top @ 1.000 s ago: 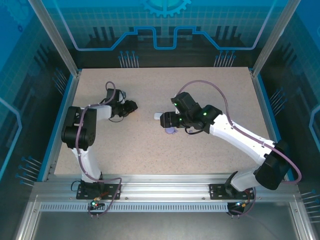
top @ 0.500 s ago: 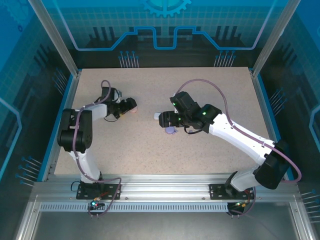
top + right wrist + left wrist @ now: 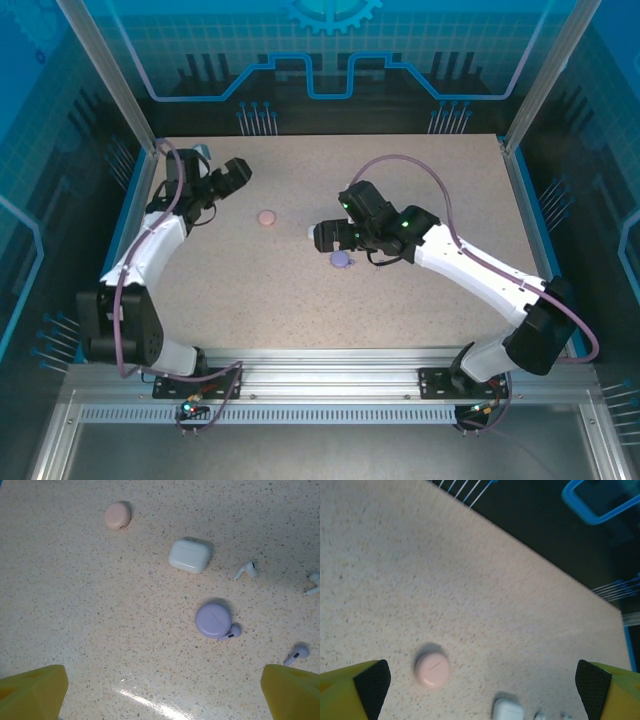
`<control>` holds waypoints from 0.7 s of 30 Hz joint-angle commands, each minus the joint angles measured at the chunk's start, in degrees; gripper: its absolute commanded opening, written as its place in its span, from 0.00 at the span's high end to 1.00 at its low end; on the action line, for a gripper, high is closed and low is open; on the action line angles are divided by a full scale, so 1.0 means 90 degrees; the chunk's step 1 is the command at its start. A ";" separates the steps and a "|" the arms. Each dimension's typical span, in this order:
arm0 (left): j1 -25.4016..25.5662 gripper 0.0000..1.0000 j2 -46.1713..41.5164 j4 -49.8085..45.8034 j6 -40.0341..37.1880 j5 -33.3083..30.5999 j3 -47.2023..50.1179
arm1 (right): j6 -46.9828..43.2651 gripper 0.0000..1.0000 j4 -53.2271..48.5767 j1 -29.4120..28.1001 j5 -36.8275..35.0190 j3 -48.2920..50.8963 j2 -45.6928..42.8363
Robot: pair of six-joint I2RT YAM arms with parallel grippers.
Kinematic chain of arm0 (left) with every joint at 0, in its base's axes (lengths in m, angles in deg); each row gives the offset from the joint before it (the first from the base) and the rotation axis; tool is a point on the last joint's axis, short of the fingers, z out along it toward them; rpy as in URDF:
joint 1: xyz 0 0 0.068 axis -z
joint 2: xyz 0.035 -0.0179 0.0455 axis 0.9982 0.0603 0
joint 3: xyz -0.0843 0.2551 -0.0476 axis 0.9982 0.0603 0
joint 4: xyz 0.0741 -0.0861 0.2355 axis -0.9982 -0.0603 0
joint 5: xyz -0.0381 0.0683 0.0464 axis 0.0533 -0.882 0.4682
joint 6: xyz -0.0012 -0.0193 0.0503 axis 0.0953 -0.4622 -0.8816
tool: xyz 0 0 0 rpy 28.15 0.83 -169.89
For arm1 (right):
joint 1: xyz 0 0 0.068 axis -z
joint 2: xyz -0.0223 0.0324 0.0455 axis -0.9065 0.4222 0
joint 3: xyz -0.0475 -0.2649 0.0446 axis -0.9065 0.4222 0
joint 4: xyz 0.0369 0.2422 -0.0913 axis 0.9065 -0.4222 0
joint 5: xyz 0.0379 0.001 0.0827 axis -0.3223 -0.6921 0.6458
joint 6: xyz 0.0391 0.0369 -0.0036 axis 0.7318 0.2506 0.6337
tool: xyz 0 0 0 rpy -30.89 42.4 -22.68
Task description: Insert the wireless bluetooth earbuds into the charging case
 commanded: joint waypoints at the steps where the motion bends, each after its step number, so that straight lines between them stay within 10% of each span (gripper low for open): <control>1: 0.0001 0.01 -0.0467 0.0271 0.0233 -0.0102 0.0196 | 0.0117 0.00 -0.0115 -0.0001 -0.0171 -0.0189 0.0193; 21: -0.0010 0.01 -0.1152 0.1261 0.1465 -0.0232 0.0833 | 0.1217 0.00 -0.0156 0.0421 0.0096 -0.0738 0.2170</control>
